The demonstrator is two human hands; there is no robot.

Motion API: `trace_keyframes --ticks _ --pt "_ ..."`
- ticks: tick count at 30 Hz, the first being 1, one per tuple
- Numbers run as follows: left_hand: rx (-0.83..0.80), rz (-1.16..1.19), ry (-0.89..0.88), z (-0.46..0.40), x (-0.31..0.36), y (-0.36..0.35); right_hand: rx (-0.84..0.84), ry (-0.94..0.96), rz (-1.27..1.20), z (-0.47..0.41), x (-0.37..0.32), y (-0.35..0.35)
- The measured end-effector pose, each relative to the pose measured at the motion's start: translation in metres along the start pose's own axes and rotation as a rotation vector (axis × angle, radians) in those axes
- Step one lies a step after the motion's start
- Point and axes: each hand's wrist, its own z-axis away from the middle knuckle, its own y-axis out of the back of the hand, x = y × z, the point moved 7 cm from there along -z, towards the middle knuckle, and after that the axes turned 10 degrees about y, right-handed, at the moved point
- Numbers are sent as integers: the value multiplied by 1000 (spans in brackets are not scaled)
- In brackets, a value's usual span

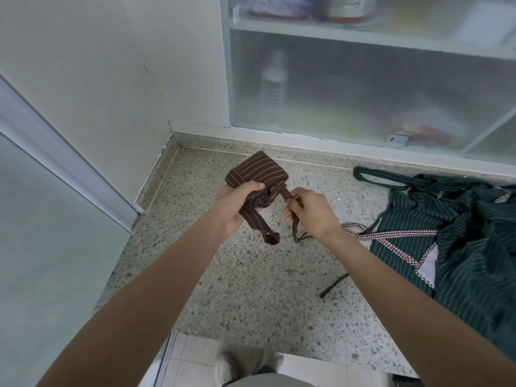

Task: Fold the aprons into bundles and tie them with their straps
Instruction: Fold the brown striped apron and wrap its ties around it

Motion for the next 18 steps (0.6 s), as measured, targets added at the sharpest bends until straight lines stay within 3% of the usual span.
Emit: trace_keyframes --ticks 6,9,12,15,18 --pt "-64 160 93 6 4 -1 4 -56 -91 -1 -2 2" --pt "-178 339 159 10 4 -5 55 -10 64 -7 -6 9" --pt "-212 424 155 11 6 -13 -15 19 206 -10 -17 0" --pt "-140 472 97 8 13 -15 -55 63 327 -12 -27 -9" --pt "23 295 9 4 17 -9 -90 109 551 -14 -37 -12"
